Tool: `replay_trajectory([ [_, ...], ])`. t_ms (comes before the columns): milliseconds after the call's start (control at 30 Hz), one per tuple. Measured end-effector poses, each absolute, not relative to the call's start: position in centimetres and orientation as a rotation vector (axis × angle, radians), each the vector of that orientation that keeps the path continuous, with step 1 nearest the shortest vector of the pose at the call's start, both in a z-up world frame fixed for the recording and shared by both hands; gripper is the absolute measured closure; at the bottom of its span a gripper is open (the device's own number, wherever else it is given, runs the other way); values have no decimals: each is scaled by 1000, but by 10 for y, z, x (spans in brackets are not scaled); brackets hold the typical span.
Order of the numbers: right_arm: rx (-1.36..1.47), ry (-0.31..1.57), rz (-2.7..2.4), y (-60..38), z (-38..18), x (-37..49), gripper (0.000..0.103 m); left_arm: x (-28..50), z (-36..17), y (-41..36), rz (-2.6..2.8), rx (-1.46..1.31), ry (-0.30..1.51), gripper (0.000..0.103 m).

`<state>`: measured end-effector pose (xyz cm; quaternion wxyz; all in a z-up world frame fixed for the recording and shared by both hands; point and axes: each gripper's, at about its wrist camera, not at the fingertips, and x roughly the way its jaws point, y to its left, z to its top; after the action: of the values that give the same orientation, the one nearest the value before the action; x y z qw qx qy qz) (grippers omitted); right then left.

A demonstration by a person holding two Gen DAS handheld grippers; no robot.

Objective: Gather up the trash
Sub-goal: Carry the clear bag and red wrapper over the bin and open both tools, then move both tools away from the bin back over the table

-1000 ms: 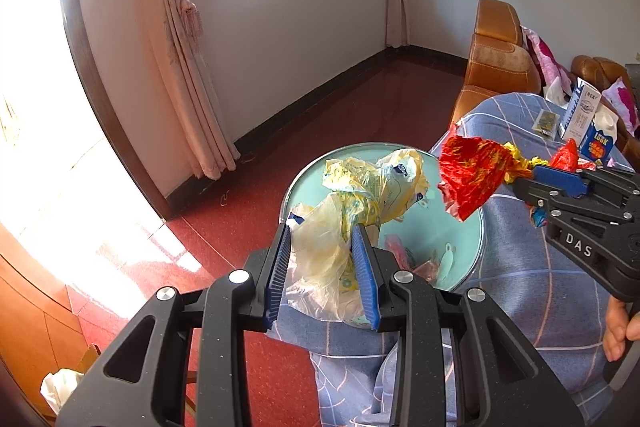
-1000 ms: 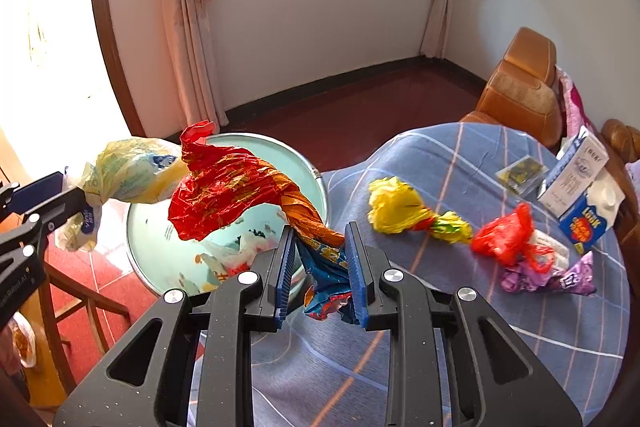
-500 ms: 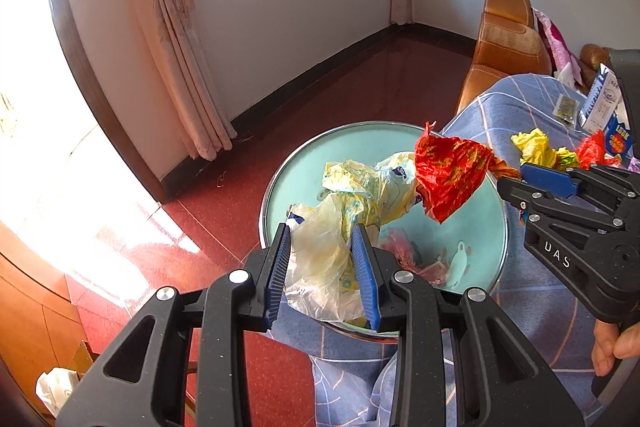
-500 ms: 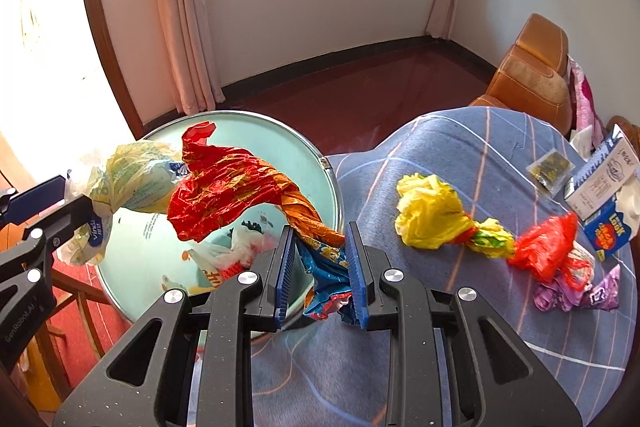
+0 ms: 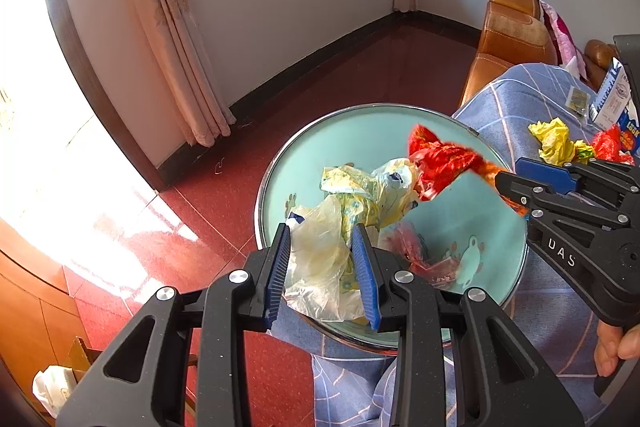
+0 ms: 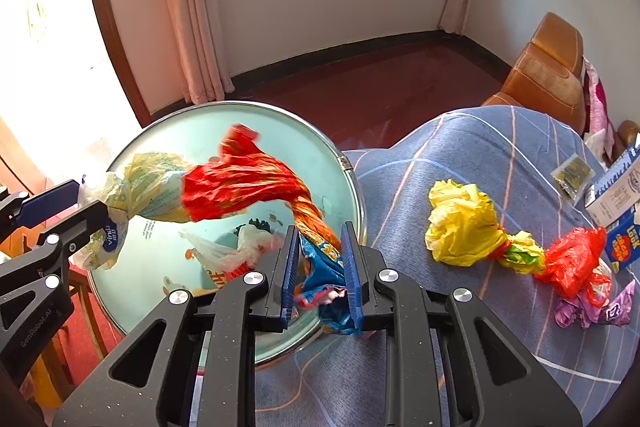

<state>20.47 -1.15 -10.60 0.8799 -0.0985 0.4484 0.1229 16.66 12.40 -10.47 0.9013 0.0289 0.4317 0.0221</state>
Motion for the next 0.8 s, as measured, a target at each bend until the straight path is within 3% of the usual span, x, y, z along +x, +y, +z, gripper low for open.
replay_trajectory([
  [167,-228,930,296,-4,-106,204,79,168,-109,125,42,56,898,71],
  [333,-239,911,305,-2,-101,201,67,167,-108,128,51,49,897,71],
  [400,-237,905,300,-4,-98,200,66,165,-108,130,58,50,896,70],
  [467,-231,898,293,-7,-94,198,65,164,-106,133,74,50,891,62],
  [533,-222,887,280,-11,-90,196,51,161,-103,135,91,44,880,45],
  [600,-213,863,259,-17,-84,192,44,158,-100,137,106,36,868,37],
  [800,-178,831,210,-36,-70,182,35,150,-89,133,122,48,842,26],
])
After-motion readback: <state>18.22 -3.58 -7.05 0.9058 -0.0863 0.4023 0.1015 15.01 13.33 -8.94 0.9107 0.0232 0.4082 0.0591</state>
